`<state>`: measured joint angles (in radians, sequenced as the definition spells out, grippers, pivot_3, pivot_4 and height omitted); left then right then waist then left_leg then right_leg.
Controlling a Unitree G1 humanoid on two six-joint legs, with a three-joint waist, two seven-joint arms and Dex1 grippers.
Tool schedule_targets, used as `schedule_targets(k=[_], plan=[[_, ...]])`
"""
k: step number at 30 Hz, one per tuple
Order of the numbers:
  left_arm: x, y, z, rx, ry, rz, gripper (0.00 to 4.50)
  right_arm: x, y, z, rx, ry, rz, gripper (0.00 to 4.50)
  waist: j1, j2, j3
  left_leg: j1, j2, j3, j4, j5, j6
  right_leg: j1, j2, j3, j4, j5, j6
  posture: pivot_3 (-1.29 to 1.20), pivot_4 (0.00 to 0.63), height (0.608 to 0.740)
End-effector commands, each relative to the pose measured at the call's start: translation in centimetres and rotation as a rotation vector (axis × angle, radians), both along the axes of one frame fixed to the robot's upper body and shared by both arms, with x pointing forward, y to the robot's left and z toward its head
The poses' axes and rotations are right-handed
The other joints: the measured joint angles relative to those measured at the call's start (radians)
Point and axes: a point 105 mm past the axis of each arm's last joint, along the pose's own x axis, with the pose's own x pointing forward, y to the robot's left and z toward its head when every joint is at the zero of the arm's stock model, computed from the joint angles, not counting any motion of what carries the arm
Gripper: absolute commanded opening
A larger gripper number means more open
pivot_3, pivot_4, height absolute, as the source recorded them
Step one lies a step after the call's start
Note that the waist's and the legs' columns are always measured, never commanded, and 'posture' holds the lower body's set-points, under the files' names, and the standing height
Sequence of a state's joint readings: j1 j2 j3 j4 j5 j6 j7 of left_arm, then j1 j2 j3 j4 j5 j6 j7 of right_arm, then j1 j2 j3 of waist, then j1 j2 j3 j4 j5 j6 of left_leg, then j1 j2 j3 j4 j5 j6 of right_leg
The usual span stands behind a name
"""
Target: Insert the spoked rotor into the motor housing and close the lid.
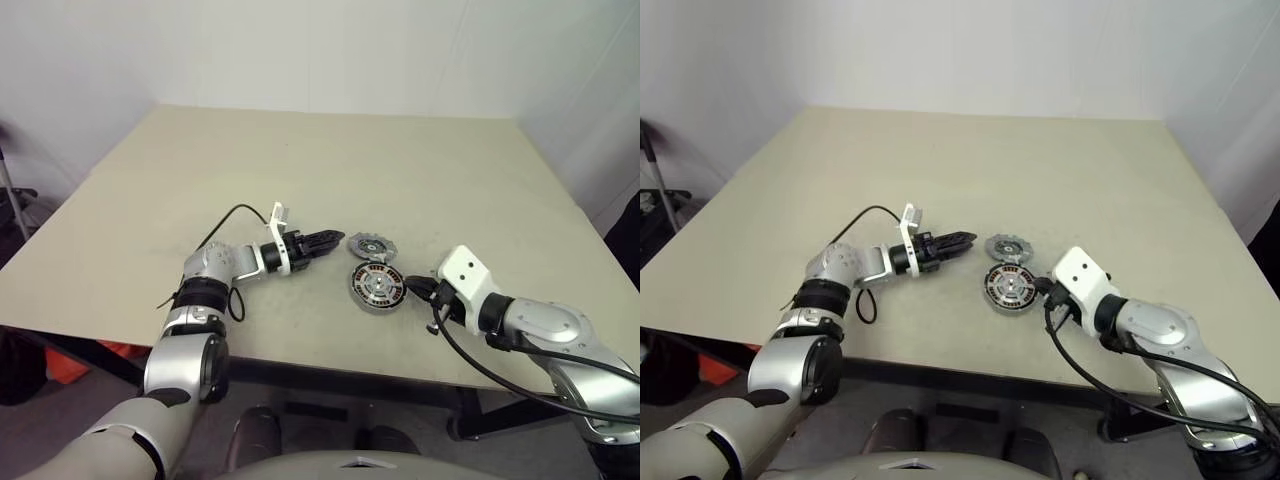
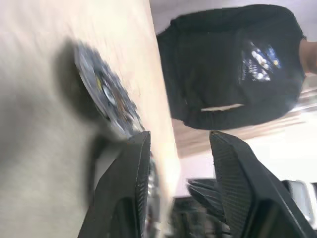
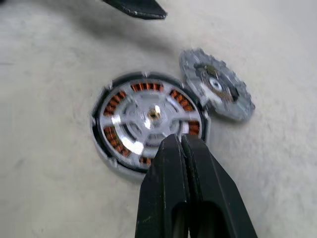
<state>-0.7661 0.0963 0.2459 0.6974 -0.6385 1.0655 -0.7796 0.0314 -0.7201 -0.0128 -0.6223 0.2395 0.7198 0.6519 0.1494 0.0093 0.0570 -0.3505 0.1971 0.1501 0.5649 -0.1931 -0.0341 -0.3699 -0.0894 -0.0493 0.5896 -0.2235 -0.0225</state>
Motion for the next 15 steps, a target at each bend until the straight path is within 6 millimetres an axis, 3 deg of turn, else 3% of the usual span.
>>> schedule_targets(k=[1, 5, 10, 15], plan=[[0.6, 0.5, -0.3, 0.187, -0.22, 0.035, 2.0, 1.4, 0.8, 0.7, 0.02, -0.051, -0.001, 0.0, -0.001, 0.0, 0.0, 0.0, 0.0, 0.0, 0.0, 0.0, 0.0, 0.0, 0.0, 0.0, 0.0, 0.0, 0.0, 0.0, 0.0, 0.74], [0.4, 1.2, -1.6, 0.362, -0.39, 0.025, 2.0, 2.6, 2.0, 0.9, 0.057, -0.073, 0.01, 0.0, -0.004, 0.0, 0.0, 0.0, 0.0, 0.0, 0.0, 0.001, -0.001, 0.0, 0.0, 0.0, 0.0, 0.0, 0.0, 0.0, 0.0, 0.74], [0.3, 1.6, -1.6, 0.447, -0.523, 0.032, 2.0, 3.8, 2.9, 0.0, 0.088, -0.052, 0.002, 0.0, -0.004, 0.0, 0.0, 0.0, 0.0, 0.0, 0.0, 0.002, -0.004, 0.0, 0.0, 0.0, 0.0, 0.0, 0.0, 0.0, 0.0, 0.74], [0.5, 2.0, -0.8, 0.456, -0.569, 0.077, 2.0, 3.5, 2.4, -3.3, 0.075, 0.039, -0.028, 0.0, -0.005, 0.001, 0.0, -0.001, 0.0, 0.0, 0.0, 0.002, -0.004, 0.0, 0.0, 0.0, 0.0, 0.0, 0.0, 0.0, 0.0, 0.74]])
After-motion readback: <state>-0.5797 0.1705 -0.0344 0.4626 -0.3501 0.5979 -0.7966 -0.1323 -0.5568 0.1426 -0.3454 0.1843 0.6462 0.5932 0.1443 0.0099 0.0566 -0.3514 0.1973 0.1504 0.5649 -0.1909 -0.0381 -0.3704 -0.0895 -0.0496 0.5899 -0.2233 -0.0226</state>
